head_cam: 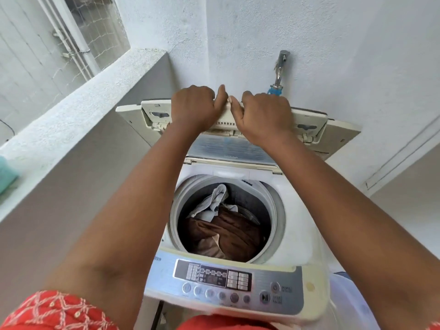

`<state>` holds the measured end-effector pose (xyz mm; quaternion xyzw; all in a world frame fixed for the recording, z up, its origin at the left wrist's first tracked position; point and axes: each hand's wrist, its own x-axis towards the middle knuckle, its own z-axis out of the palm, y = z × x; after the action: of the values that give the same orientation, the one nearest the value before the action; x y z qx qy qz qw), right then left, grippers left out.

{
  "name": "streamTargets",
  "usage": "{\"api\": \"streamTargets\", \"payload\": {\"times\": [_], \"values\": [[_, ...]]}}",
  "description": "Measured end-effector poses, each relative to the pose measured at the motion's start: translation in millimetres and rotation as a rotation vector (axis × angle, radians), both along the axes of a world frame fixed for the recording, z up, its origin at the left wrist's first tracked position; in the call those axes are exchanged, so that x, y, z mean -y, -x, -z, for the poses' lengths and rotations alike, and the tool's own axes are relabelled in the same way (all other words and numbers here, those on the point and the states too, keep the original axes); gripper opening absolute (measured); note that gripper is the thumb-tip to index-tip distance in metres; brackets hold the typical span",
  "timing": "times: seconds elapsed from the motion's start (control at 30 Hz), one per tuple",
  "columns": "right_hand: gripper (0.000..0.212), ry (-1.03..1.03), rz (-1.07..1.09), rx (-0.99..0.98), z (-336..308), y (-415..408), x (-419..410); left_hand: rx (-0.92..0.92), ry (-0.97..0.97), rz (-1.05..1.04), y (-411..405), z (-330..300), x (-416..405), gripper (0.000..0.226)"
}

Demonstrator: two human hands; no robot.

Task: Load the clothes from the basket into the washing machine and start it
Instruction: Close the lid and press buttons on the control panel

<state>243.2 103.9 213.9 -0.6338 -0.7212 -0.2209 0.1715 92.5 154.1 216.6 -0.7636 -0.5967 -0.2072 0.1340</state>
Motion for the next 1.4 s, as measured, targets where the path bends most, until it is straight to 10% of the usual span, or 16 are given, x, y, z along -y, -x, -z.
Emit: {"api": "streamTargets", "payload": {"times": [0.53, 1.07, 1.4], "values": [[0.063, 0.248, -0.092, -0.058, 80.1, 26.5, 135.6, -0.047, -0.125, 0.290, 55.0, 102.1, 125.7, 0.069], [0.053, 0.777, -0.036, -0.073, 190.8, 47.2, 212.6, -0.395, 0.368, 0.334, 69.0, 228.5, 196.7, 0.075], [0.101, 0.925, -0.061, -0.133, 221.4, 36.3, 228.0, -0.057, 0.563, 0.327, 80.4, 256.1, 201.4, 0.102]]}}
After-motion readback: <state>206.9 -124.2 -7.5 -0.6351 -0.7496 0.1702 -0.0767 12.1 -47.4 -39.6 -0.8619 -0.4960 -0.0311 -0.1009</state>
